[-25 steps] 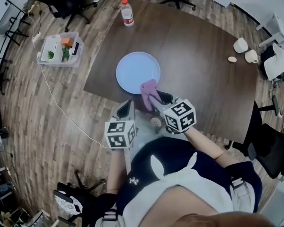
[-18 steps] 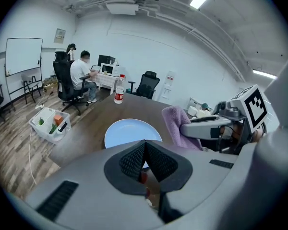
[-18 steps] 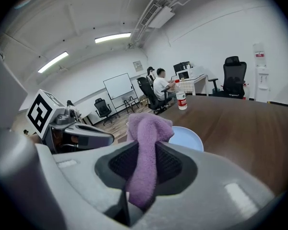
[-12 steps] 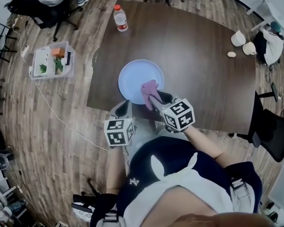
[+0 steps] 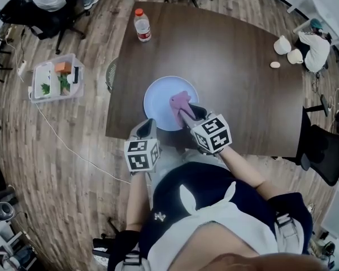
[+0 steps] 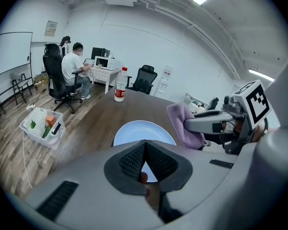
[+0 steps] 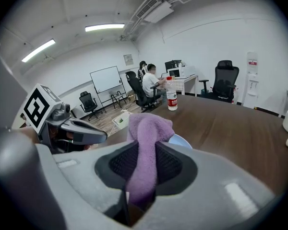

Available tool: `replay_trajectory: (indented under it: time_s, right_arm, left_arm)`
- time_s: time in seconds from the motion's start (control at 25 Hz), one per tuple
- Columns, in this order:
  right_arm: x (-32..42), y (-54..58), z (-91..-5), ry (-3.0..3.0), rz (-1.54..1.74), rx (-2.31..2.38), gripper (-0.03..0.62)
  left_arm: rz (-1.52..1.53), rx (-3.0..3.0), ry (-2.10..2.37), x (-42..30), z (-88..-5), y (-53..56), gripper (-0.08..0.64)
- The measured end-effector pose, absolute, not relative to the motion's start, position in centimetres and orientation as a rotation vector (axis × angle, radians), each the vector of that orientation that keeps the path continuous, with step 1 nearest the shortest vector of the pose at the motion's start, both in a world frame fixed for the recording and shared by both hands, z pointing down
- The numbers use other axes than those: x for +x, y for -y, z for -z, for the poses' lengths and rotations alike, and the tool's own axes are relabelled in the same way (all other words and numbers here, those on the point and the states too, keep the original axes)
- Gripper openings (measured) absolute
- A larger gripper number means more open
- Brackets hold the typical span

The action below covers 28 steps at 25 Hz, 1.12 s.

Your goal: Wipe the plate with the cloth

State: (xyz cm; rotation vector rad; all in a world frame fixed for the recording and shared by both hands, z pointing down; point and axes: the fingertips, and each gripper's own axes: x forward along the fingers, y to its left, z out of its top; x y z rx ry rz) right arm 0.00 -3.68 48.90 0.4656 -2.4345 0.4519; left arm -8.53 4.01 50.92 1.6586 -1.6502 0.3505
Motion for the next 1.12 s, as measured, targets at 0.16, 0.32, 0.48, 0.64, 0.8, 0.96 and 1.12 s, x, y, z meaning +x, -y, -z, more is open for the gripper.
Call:
replay_trajectory:
  time_s: [0.16,0.32,0.48,0.64,0.8,0.96,1.12]
  right_arm:
    - [-1.2,4.8,-49.3,2.408,-0.41,0.495,0.101]
    - [-2.3,5.7,-50.2,2.367,-0.304,0.516,0.103]
    - [-3.3,6.5,-51.4,2.297,-0.214,0.515,0.106]
    - [-4.3,7.5,-53.5,2.229,-0.188,0.514,0.107]
    - [-4.9,8.4,-55.6,2.164,-0.203,0.513,0.107]
    - [-5.4,9.1,-57.2,2.121,-0.208,0.5,0.107]
    - [-5.8,9.7,-58.6,2.08,-0.193,0.484,0.107]
  left_arm:
    - [-0.355,1.66,1.626,-10.0,-51.7,-3.4,0.003]
    - [-0.386,1.673,1.595,-11.2,-52.7,-2.9,0.003]
    - [-0.42,1.685,1.559,-12.3,-53.7,-2.4,0.003]
    - [-0.446,1.697,1.53,-13.5,-55.2,-1.9,0.002]
    - [-0.491,1.707,1.493,-14.0,-56.5,-1.4,0.003]
    - [-0.516,1.726,1.446,-14.0,-57.3,-0.8,0.003]
    - [-0.534,1.725,1.421,-14.1,-58.4,-0.3,0.003]
